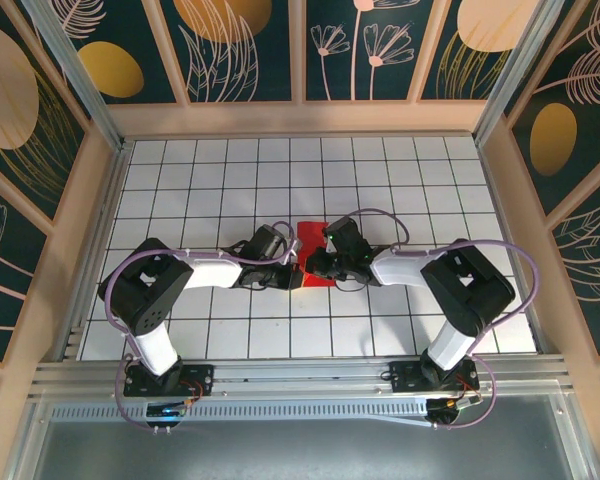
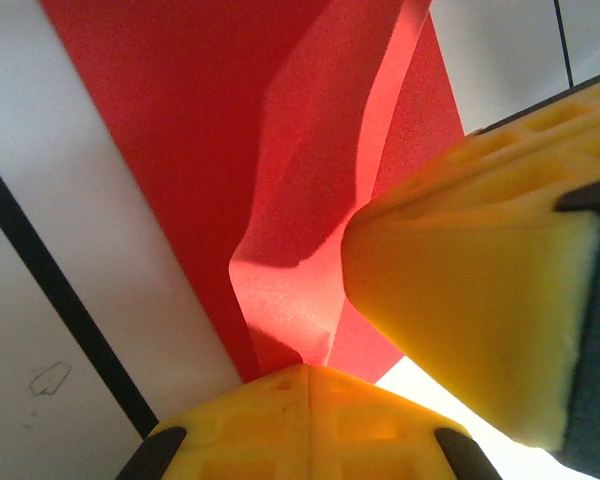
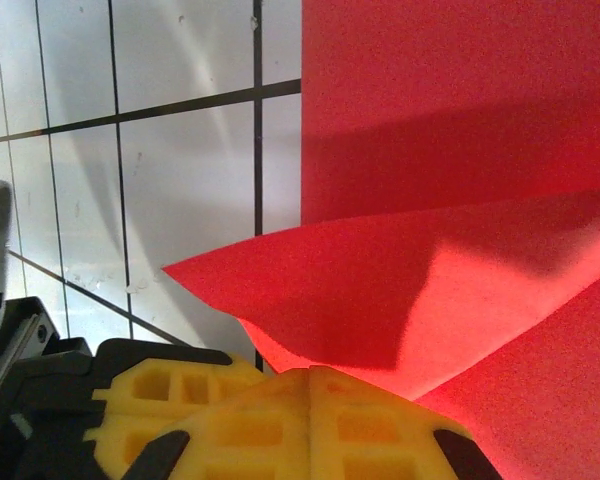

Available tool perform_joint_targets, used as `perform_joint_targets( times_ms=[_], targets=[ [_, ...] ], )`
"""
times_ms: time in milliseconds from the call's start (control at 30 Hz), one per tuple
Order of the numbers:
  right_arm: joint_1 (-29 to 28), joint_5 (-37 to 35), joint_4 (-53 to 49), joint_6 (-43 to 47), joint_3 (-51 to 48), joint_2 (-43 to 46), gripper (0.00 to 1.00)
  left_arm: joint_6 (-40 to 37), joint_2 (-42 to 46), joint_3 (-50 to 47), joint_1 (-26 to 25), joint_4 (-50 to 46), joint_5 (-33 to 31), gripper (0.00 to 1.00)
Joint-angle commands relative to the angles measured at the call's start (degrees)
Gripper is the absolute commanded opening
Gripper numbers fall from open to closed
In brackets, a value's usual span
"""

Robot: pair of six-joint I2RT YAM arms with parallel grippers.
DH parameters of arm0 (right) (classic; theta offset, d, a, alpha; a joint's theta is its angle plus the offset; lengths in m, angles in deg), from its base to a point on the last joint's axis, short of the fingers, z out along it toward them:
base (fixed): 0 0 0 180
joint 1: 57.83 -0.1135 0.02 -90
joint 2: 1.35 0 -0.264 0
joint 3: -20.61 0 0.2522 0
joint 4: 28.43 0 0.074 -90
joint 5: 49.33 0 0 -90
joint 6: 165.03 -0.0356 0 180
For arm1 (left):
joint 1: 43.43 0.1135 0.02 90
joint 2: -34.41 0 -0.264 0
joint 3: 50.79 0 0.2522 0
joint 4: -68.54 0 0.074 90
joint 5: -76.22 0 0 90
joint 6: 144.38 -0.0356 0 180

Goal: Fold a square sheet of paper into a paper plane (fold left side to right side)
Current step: Fold the triangle a second time at the center of the table.

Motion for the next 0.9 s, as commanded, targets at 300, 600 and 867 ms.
perform_joint_targets(
  times_ms=[300,600,867],
  targets=[
    [-0.1,-3.9,-0.9,1.0,2.2,-4.1,0.0,-0.8,-3.2,-0.9,-0.3,-6.9,-5.8,0.0],
    [1.2,-5.4,-2.3,2.3,2.1,-4.5,0.0,-0.1,-3.5,-1.9,-0.3,-7.5,-6.5,0.0],
    [3.4,-4.6,-0.4,2.8,0.7,-4.1,0.0,0.0,-3.5,-2.9,-0.3,-7.4,-6.6,0.0]
  ],
)
